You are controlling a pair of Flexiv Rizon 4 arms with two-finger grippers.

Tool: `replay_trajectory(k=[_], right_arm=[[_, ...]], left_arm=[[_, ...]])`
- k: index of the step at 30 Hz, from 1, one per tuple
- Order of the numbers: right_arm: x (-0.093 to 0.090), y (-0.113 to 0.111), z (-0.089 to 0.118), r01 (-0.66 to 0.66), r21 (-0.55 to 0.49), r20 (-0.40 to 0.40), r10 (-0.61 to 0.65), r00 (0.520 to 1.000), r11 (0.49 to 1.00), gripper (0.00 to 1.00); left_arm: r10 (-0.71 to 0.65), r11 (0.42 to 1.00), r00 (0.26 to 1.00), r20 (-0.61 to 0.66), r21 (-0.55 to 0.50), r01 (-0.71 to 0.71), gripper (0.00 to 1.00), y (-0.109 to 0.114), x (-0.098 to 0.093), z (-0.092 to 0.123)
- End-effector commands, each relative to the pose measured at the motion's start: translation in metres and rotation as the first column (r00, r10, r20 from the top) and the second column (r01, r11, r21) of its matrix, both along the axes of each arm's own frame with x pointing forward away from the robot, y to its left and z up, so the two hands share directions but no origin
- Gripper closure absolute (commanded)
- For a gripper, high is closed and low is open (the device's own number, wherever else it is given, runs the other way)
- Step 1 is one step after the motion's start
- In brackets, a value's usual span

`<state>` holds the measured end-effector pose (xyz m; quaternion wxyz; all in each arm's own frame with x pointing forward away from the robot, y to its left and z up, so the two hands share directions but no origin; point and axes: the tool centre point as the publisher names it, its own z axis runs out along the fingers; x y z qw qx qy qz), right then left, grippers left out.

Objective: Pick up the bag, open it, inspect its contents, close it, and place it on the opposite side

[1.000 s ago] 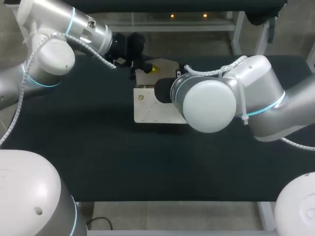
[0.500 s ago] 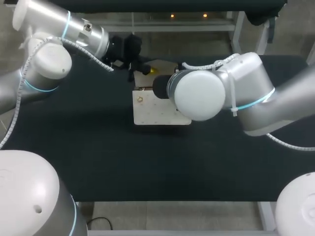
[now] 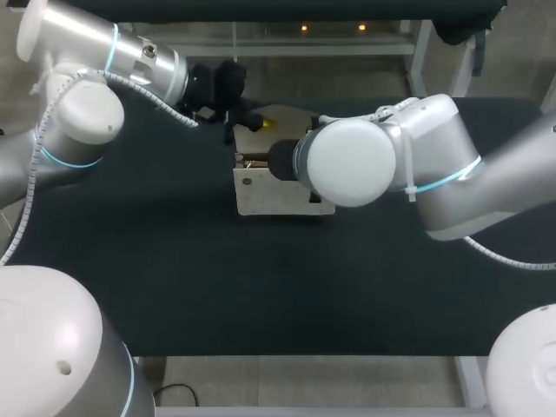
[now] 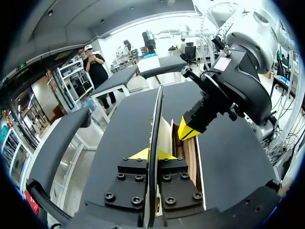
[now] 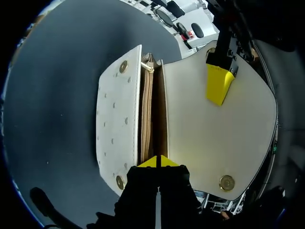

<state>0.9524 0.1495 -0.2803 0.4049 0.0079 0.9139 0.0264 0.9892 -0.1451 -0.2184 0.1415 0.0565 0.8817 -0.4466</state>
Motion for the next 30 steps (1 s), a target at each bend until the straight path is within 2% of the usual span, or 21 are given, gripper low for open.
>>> replay_trajectory(k=[1,8,23,30], right_arm=[[-0.004,-0.002,-0.005,0.0,0.0,-0.002,0.0,1.0,1.0,1.0],[-0.009,0.0,-0.006,-0.005,0.0,-0.004,0.005,1.0,1.0,1.0],[0.005,0.006,-0.004,-0.002,-0.004,0.018,0.003,1.0,1.0,1.0],[0.002,0.006,-0.013,-0.005,-0.008,-0.009,0.005,1.0,1.0,1.0]], left_arm=[[0.006,1.0,1.0,0.008,-0.016,-0.005,1.0,0.002,-0.001,0.001],[-0.003,1.0,1.0,0.023,-0.018,0.003,1.0,0.0,-0.003,0.005],[-0.028,0.999,0.998,0.054,-0.028,0.03,1.0,-0.003,-0.016,0.014],[0.002,0.997,0.999,0.042,-0.078,0.001,1.0,0.002,-0.015,0.017]])
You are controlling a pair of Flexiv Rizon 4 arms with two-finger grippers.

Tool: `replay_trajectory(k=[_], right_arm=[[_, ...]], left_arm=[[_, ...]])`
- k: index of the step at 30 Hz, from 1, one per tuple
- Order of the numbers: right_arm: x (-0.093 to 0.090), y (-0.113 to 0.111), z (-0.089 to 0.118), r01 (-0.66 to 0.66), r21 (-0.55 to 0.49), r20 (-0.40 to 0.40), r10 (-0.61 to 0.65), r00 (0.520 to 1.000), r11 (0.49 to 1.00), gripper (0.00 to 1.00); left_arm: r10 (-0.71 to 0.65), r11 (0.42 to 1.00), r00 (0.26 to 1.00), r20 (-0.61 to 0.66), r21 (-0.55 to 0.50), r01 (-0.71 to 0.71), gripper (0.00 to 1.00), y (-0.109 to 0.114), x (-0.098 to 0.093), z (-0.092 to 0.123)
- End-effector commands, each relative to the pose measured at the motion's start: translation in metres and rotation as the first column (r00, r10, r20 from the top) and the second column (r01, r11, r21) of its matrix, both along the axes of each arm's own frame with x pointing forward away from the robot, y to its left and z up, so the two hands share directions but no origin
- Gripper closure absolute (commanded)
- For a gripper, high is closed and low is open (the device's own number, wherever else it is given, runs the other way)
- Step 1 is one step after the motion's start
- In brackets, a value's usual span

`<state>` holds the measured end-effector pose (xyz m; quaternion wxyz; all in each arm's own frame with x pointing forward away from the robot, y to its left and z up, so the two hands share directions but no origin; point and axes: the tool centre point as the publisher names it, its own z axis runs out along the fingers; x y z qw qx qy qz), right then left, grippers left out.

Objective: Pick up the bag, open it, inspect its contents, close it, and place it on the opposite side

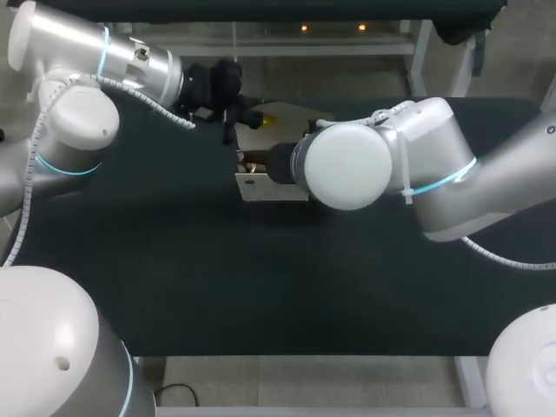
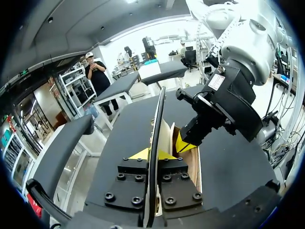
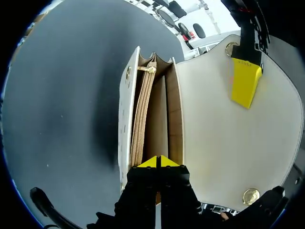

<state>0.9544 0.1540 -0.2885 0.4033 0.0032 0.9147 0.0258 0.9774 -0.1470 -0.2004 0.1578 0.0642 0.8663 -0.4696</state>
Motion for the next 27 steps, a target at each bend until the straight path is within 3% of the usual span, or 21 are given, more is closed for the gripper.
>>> replay_trajectory(k=[1,10,16,27], right_arm=[[-0.001,0.001,-0.006,0.004,-0.003,-0.009,-0.004,1.0,1.0,1.0],[-0.006,-0.001,-0.02,0.007,-0.002,-0.052,-0.007,0.999,1.0,1.0],[-0.005,0.001,-0.016,-0.001,0.006,-0.055,0.001,0.998,1.0,1.0],[-0.004,0.002,-0.024,0.001,0.015,-0.086,0.0,0.996,1.0,1.0]], left_arm=[[0.006,0.999,1.0,-0.005,-0.034,-0.006,1.0,0.004,-0.003,-0.002],[-0.053,0.998,0.995,-0.083,-0.043,0.05,1.0,0.005,-0.001,-0.003],[-0.056,0.998,0.991,-0.12,-0.005,0.056,1.0,0.002,-0.004,0.0],[-0.108,0.994,0.962,-0.25,-0.031,0.103,1.0,0.001,-0.006,-0.009]])
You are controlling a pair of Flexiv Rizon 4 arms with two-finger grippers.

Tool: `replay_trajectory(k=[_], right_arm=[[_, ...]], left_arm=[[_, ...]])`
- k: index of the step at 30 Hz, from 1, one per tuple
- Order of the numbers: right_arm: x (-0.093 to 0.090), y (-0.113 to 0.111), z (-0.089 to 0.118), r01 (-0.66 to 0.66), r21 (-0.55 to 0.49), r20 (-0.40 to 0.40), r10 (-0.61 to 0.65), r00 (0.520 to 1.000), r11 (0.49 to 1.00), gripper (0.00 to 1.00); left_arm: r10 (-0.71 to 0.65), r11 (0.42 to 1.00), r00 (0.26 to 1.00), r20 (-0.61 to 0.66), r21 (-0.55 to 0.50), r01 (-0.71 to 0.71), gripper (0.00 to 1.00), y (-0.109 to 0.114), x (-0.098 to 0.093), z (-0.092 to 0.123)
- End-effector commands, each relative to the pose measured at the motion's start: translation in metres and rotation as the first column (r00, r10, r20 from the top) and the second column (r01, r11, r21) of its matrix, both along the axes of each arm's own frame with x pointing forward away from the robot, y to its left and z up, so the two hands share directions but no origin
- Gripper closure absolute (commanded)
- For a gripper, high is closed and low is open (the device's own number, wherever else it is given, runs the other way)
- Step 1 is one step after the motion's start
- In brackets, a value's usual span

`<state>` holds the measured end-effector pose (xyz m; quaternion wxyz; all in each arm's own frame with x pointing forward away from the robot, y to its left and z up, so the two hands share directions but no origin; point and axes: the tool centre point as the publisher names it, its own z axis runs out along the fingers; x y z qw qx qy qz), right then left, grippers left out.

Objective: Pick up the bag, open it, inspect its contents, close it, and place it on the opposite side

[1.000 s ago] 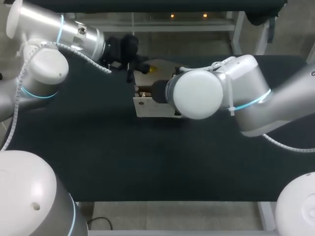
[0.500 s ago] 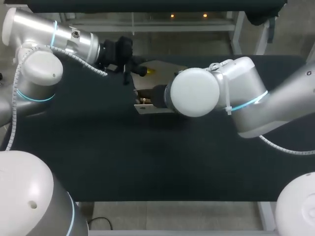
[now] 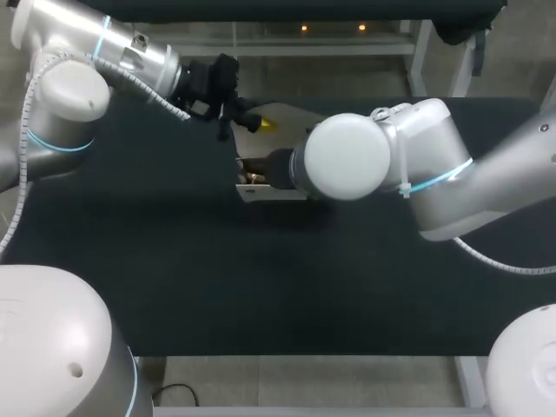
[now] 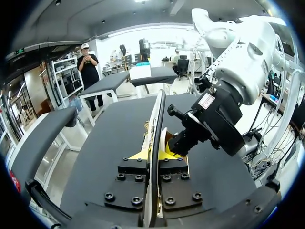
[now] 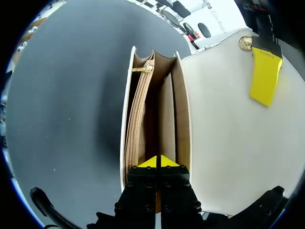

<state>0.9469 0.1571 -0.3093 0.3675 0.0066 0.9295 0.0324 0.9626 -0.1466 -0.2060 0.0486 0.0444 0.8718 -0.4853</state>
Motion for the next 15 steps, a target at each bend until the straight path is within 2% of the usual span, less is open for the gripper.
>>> replay_trajectory(k=[1,10,15], right_arm=[[0.0037,-0.0021,-0.0035,0.005,0.0,-0.011,-0.005,1.0,1.0,1.0],[0.0079,-0.0062,0.0051,0.016,-0.001,-0.02,-0.016,1.0,1.0,1.0],[0.0086,-0.004,-0.0016,0.01,-0.006,-0.052,-0.01,0.999,1.0,1.0]], left_arm=[[-0.033,0.999,0.998,-0.055,-0.006,0.033,1.0,0.0007,0.0095,-0.0038],[-0.048,0.999,0.991,-0.125,0.011,0.05,1.0,0.0024,0.0114,-0.0054],[-0.055,0.998,0.988,-0.147,0.02,0.059,1.0,0.001,0.0143,-0.0106]])
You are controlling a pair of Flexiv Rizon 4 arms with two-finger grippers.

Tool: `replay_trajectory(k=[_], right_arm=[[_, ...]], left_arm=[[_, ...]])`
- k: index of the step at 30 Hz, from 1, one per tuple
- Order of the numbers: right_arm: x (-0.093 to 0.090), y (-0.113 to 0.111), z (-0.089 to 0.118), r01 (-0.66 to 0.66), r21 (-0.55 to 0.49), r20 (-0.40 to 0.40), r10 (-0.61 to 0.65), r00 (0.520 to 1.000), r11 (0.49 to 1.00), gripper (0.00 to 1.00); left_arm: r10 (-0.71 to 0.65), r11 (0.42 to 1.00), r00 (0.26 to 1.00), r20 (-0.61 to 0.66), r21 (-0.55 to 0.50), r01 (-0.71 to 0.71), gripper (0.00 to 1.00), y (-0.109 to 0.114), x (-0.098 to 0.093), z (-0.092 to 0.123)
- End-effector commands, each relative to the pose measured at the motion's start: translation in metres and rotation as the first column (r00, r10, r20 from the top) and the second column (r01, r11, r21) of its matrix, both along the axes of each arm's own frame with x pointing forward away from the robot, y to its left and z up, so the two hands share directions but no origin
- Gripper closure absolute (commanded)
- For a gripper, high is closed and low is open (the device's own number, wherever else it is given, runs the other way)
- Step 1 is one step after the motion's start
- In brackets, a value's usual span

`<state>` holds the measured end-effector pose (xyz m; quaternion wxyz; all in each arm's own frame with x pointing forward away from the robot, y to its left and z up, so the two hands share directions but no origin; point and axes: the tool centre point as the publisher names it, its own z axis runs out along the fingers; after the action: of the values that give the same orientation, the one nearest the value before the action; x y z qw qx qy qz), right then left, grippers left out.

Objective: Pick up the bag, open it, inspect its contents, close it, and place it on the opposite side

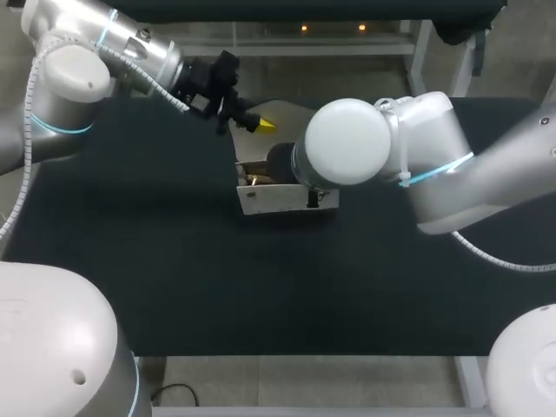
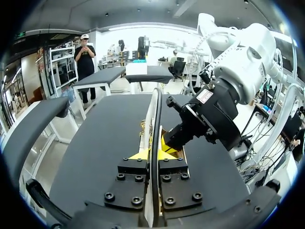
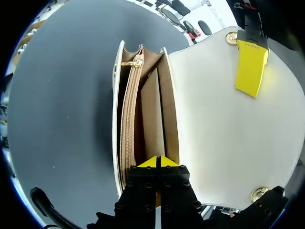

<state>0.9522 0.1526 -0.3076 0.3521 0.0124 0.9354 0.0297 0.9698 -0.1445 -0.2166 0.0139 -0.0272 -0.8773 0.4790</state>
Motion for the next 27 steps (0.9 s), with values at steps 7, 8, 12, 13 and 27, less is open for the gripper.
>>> replay_trajectory(k=[7,8,12,13,27], right_arm=[[0.003,0.0,-0.012,0.0,0.001,-0.05,0.0,0.999,1.0,1.0],[0.003,0.0,-0.012,-0.001,0.001,-0.051,0.001,0.999,1.0,1.0],[0.003,0.0,-0.012,-0.002,0.002,-0.055,0.002,0.998,1.0,1.0],[0.003,0.0,-0.012,-0.002,0.001,-0.057,0.002,0.998,1.0,1.0],[0.004,-0.004,-0.021,0.005,0.008,-0.106,-0.005,0.994,1.0,0.0]], left_arm=[[-0.038,0.999,0.999,-0.027,0.006,0.038,1.0,-0.001,0.008,-0.002],[-0.038,0.999,0.999,-0.024,0.008,0.038,1.0,-0.002,0.009,-0.002],[-0.045,0.999,0.999,-0.019,0.009,0.045,1.0,-0.002,0.01,-0.001],[-0.049,0.999,0.999,-0.017,0.01,0.049,1.0,-0.002,0.01,-0.001],[-0.06,0.998,0.998,-0.018,0.017,0.061,1.0,-0.004,0.013,-0.005]])
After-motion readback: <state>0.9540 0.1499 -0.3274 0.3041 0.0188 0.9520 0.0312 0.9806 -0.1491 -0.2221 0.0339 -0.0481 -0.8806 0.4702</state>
